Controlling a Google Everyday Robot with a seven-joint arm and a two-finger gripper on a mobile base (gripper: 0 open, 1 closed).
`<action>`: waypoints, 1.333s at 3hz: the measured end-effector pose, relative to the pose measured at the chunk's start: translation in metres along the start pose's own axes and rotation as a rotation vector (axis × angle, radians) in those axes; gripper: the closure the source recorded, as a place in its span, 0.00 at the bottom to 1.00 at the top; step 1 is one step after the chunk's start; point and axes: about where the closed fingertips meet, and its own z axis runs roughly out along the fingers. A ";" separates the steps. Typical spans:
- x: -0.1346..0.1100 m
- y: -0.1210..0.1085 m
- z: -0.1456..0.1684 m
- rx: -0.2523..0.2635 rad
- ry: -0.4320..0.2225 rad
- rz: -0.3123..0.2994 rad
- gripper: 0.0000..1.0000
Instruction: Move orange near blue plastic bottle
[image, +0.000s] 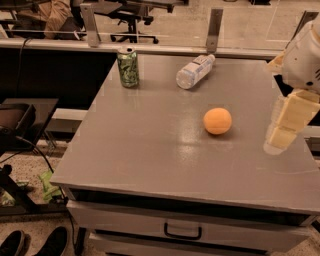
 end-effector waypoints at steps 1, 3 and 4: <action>-0.005 -0.012 0.021 -0.020 -0.023 0.009 0.00; -0.015 -0.047 0.081 -0.043 -0.075 0.028 0.00; -0.025 -0.058 0.108 -0.060 -0.096 0.031 0.00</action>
Offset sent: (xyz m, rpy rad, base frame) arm 0.0774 0.0110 -0.0689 0.1026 0.0352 -0.0092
